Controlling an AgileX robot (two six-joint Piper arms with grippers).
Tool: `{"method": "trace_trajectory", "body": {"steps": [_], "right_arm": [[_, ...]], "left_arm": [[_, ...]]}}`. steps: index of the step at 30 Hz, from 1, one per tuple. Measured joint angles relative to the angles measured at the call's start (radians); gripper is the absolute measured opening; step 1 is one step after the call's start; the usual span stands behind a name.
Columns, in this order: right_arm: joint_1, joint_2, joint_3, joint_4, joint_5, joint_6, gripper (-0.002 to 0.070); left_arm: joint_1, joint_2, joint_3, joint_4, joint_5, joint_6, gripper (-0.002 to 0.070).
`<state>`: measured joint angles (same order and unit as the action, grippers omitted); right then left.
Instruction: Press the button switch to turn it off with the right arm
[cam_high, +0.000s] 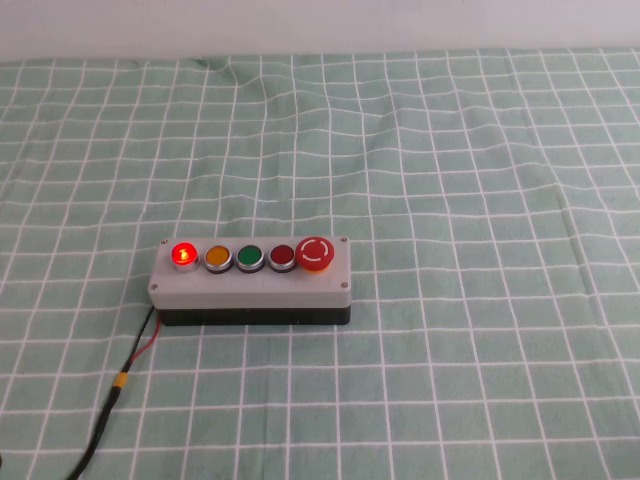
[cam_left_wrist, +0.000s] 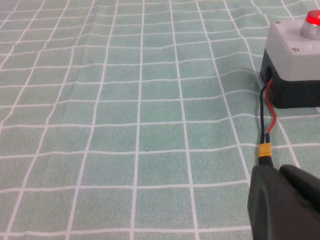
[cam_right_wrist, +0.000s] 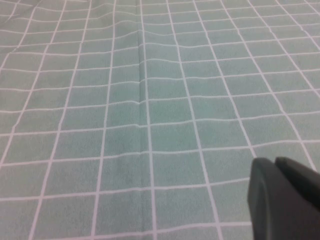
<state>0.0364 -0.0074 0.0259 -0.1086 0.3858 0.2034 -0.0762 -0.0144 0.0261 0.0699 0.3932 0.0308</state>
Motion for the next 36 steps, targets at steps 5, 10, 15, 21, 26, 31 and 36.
{"method": "trace_trajectory", "body": {"steps": [5,10,15,21,26,31,36], "right_arm": [[0.000,0.000,0.000,0.000,0.000,0.000,-0.0017],[0.000,0.000,0.000,0.000,0.000,0.000,-0.0016],[0.000,0.000,0.000,0.000,0.000,0.000,-0.0016],[0.000,0.000,0.000,0.000,0.000,0.000,-0.0016],[0.000,0.000,0.000,0.000,-0.015,0.000,-0.0016],[0.000,0.000,0.000,0.000,-0.019,0.000,-0.0016],[0.000,0.000,0.000,0.000,-0.067,0.000,-0.0017]], "left_arm": [[0.000,0.000,0.000,0.000,0.000,0.000,-0.0003],[0.000,0.000,0.000,0.000,0.000,0.000,-0.0003],[0.000,0.000,0.000,0.000,0.000,0.000,-0.0003],[0.000,0.000,0.000,0.000,0.000,0.000,-0.0003],[0.000,0.000,0.000,0.000,0.000,0.000,-0.0003],[0.000,0.000,0.000,0.000,0.000,0.000,-0.0003],[0.000,0.000,0.000,0.000,0.000,0.000,-0.0003]]}}
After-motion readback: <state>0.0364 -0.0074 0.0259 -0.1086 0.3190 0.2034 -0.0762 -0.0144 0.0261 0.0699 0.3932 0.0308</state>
